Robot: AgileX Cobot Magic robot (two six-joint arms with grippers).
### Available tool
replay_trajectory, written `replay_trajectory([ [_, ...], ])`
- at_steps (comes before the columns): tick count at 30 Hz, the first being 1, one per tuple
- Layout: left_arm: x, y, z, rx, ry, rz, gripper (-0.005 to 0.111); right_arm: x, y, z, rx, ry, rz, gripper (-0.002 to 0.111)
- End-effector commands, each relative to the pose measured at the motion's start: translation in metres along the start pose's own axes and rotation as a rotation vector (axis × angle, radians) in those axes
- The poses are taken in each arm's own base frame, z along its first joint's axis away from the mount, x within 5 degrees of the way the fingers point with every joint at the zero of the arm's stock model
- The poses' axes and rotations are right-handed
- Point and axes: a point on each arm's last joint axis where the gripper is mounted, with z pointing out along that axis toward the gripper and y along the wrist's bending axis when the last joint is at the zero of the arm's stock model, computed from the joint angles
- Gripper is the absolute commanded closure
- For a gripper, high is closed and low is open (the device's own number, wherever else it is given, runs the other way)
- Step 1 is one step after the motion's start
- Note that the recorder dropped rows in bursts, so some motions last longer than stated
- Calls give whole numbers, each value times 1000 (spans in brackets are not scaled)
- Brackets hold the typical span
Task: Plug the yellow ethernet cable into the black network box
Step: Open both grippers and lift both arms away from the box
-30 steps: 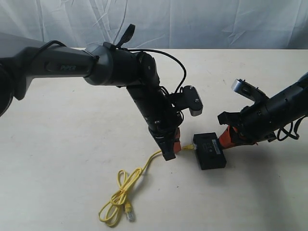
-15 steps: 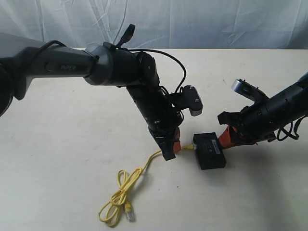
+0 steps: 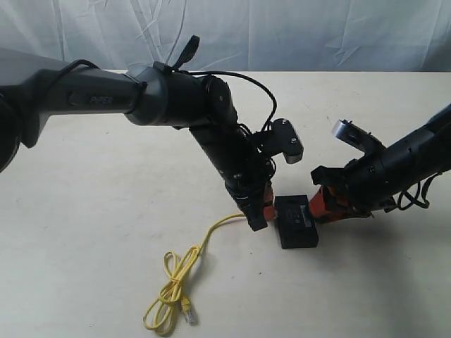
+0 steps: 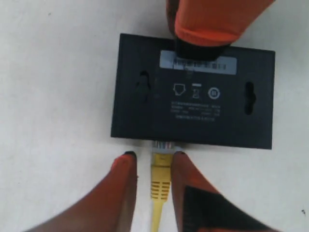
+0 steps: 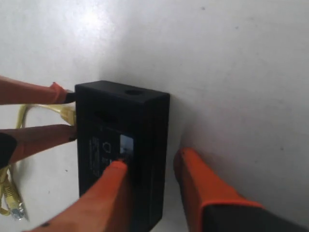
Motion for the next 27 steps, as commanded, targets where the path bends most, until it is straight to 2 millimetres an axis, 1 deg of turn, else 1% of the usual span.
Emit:
replay_trajectory([
  [1,0,-2,-2,-2,19,18,80,0,2,-3,12,-11,-12,74],
  [4,-2,-1,-13,-10,21,34,80,-3,1,-18,17,-57,1,74],
  [6,-3,0,-24,-28,12,29,81,-3,-2,-32,9,-91,12,74],
  [9,-3,7,-43,-81,7,-51,81,-3,-3,-54,-4,-144,23,74],
  [10,-1,10,-50,-101,9,-92,82,-3,-2,-60,-7,-158,21,76],
  [12,5,17,-69,-158,30,-199,90,-1,3,-73,-6,-181,-3,88],
  [14,13,23,-90,-203,61,-286,102,3,11,-85,24,-190,-55,108],
  [15,17,26,-102,-223,70,-318,107,4,15,-91,39,-200,-62,108],
  [18,29,27,-138,-250,89,-474,107,13,32,-112,90,-234,-111,108],
  [20,38,25,-167,-289,76,-568,107,24,44,-128,137,-275,-158,108],
  [21,42,23,-179,-314,64,-595,107,30,49,-134,159,-295,-176,108],
  [24,56,12,-224,-421,-4,-658,107,53,65,-156,268,-413,-234,108],
  [26,71,2,-254,-490,-42,-698,107,72,74,-168,348,-502,-287,108],
  [27,78,-3,-265,-520,-60,-710,107,80,77,-172,378,-541,-309,108],
])
